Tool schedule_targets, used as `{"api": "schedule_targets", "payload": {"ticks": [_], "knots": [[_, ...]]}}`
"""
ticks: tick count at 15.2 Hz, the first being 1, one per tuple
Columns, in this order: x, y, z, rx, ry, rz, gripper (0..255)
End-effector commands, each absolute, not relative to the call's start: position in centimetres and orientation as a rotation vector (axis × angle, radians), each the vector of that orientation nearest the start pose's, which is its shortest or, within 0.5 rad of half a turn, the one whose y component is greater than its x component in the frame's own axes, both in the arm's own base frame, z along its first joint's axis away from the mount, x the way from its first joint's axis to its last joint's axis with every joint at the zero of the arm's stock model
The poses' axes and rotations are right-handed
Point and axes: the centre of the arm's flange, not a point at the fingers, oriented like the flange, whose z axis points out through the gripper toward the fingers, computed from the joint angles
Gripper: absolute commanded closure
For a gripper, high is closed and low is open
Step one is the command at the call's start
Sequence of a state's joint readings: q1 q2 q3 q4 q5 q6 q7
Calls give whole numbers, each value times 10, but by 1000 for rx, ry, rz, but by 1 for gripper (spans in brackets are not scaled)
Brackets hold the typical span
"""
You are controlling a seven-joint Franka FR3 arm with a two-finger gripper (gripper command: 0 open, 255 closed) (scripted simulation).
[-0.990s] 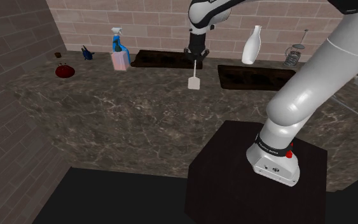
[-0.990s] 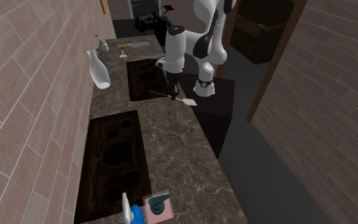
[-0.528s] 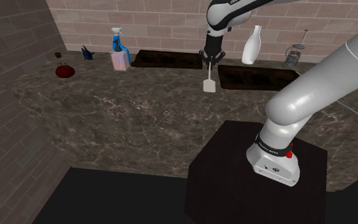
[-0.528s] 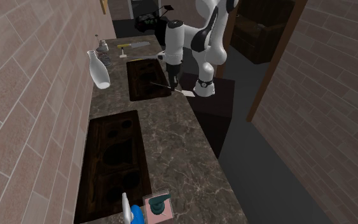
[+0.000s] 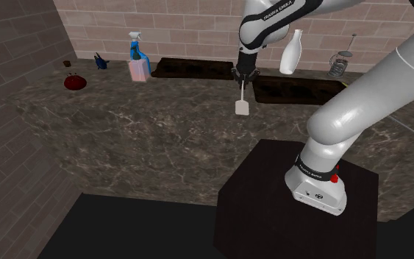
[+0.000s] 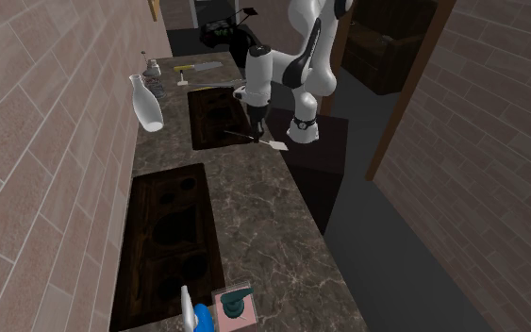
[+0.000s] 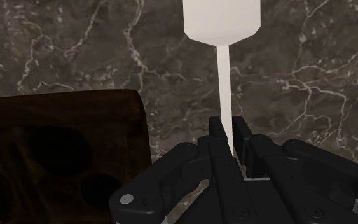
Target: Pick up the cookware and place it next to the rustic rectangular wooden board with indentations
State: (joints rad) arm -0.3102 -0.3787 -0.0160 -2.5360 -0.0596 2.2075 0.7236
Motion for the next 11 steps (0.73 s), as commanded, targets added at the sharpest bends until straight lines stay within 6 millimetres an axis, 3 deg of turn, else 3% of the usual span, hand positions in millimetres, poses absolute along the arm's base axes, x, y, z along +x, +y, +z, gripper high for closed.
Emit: {"api": "schedule_targets", "payload": {"ticks": [1, 11], "knots": [[396, -135, 401, -2773, 1541, -93, 255], [396, -135, 351, -2773, 1541, -93, 255]]}}
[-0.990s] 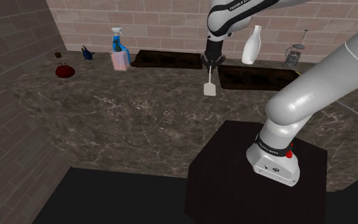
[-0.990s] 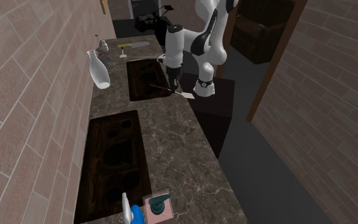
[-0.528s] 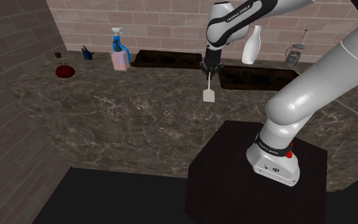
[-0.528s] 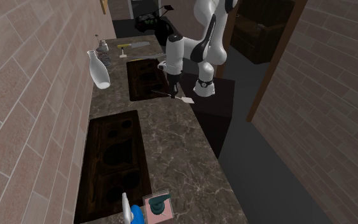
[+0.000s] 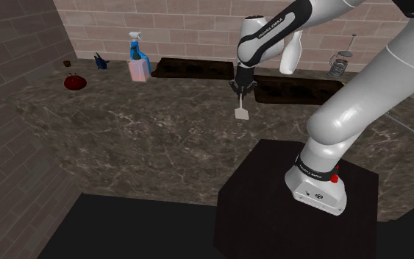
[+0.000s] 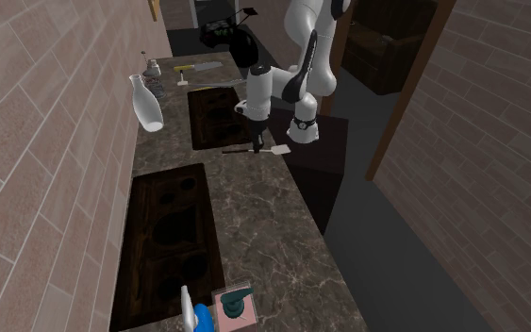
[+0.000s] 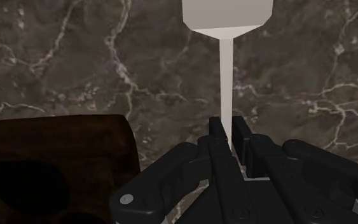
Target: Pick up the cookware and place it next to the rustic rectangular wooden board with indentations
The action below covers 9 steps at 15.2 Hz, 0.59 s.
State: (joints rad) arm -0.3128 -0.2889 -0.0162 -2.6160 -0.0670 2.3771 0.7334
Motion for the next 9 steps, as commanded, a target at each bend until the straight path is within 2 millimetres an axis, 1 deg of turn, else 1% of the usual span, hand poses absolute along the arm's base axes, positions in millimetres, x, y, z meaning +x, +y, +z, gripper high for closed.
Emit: {"api": "schedule_targets", "payload": {"ticks": [1, 7, 8, 9], "knots": [[396, -135, 350, -2773, 1541, -93, 255], [396, -135, 351, -2773, 1541, -92, 255], [396, -135, 351, -2773, 1541, -92, 0], [396, -135, 351, -2773, 1541, -92, 0]]}}
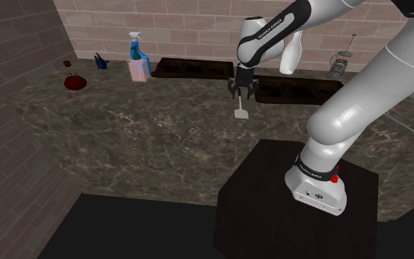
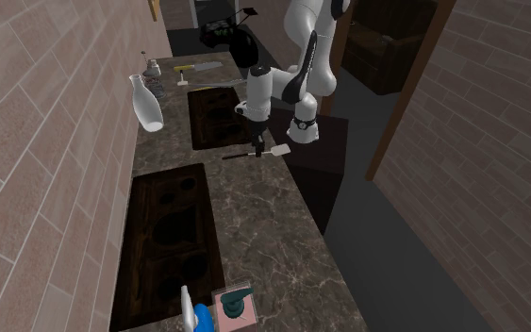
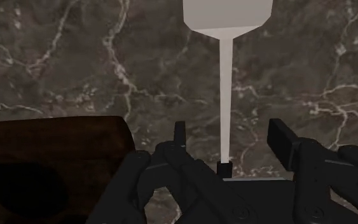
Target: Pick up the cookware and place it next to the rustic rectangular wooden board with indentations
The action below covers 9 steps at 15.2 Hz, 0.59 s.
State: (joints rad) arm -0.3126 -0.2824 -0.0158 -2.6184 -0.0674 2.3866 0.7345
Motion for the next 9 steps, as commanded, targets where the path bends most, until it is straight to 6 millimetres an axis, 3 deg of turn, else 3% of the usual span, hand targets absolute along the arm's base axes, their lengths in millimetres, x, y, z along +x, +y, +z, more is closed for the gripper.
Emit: {"api": "schedule_targets", "payload": {"ticks": [1, 4, 8, 9], "knots": [[396, -135, 351, -2773, 1541, -92, 0], [396, -135, 351, -2773, 1541, -92, 0], [394, -133, 400, -2773, 1541, -93, 0], [394, -133, 400, -2773, 1541, -93, 0]]}}
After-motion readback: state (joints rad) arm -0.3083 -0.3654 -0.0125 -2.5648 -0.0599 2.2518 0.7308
